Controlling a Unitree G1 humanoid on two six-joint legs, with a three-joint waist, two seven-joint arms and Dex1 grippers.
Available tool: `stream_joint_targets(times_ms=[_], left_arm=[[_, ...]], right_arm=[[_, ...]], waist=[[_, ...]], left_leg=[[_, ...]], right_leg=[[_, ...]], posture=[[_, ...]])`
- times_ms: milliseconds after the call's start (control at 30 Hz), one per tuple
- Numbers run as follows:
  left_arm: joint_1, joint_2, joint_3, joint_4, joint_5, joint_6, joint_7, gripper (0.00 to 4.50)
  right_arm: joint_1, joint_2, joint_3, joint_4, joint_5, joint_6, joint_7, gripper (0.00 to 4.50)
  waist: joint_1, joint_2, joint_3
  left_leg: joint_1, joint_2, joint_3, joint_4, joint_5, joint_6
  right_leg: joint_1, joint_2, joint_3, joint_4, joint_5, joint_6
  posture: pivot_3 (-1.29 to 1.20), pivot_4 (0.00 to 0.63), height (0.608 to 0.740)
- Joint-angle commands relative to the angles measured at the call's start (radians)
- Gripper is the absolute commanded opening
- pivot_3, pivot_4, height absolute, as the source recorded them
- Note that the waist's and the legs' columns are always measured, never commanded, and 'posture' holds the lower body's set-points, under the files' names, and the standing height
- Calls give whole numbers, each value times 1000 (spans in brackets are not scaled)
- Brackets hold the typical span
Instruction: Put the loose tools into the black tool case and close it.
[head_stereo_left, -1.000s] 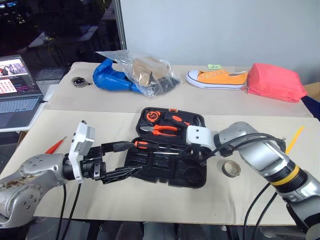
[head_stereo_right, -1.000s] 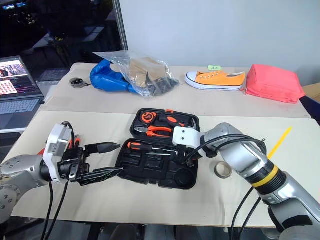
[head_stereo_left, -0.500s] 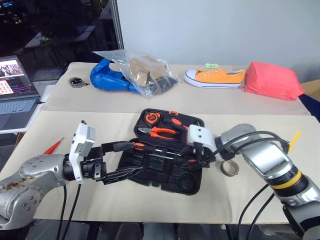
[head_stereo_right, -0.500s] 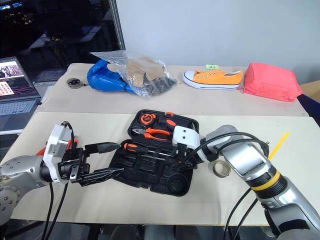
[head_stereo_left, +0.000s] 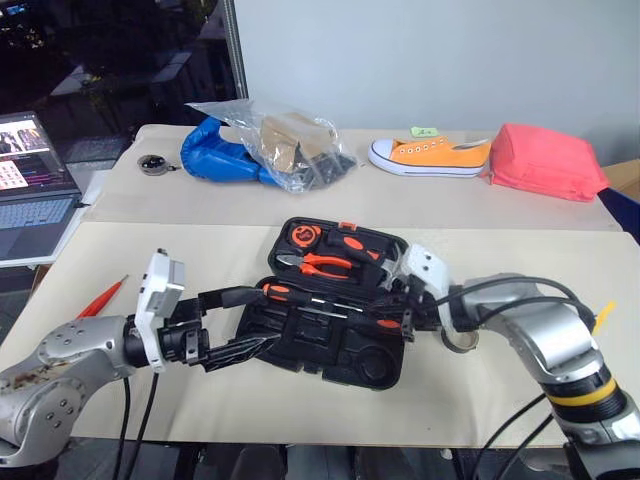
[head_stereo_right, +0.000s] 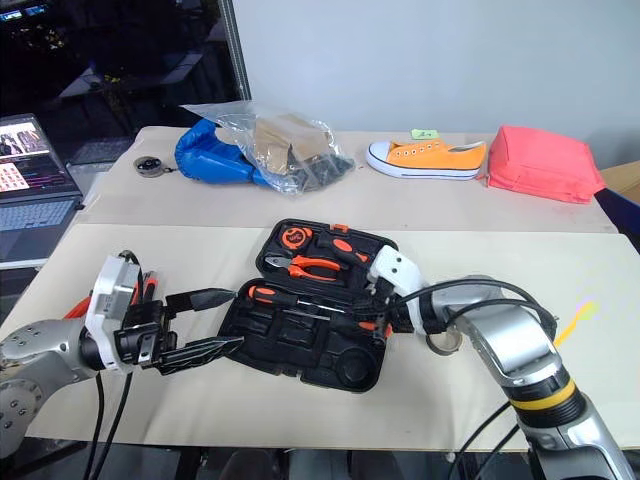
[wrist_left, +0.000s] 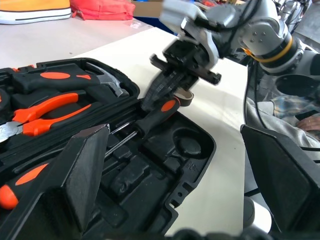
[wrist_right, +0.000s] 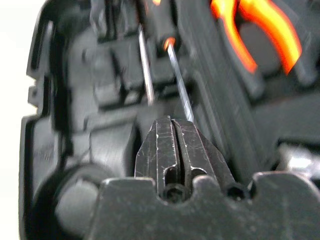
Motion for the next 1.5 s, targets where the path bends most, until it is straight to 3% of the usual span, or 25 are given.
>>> stream_joint_targets(times_ms=[33,200,533,700,1067,1500], left_arm=[[2,6,27,-7,-4,-28,-8,4500],[9,7,25,-11,-4,-31,-12,4500],[26,10,19,-19,6,-43,-23,4500],[33,11,16,-22,10,-50,-26,4500],[33,4,13,-30,6,-45,-16,4500],[27,4,11,-29,5,-43,-6,4500]], right_arm=[[-40,-38,25,-40,-7,-25,26,294],[-65,-61,72,-61,-25,-13,22,1729],[-107,-82,152,-42,-97,-10,8,1729],[-120,-72,161,-52,-96,-4,-2,808],[-108,35,172,-70,-75,85,-89,798],[-46,-15,170,-32,-99,36,-87,781]], waist=[[-3,0,0],[-2,0,0],[-1,0,0],[-3,0,0],[-1,0,0],[-1,0,0]], left_leg=[[0,0,0,0,0,0],[1,1,1,0,0,0],[0,0,1,0,0,0],[1,0,1,0,0,0],[0,0,0,0,0,0],[1,0,1,0,0,0]], right_leg=[[0,0,0,0,0,0],[0,2,0,0,0,0],[0,1,0,0,0,0],[0,2,0,0,0,0],[0,1,0,0,0,0],[0,1,0,0,0,0]], posture=[[0,150,740],[0,150,740],[0,150,740],[0,150,740],[0,150,740],[0,150,740]])
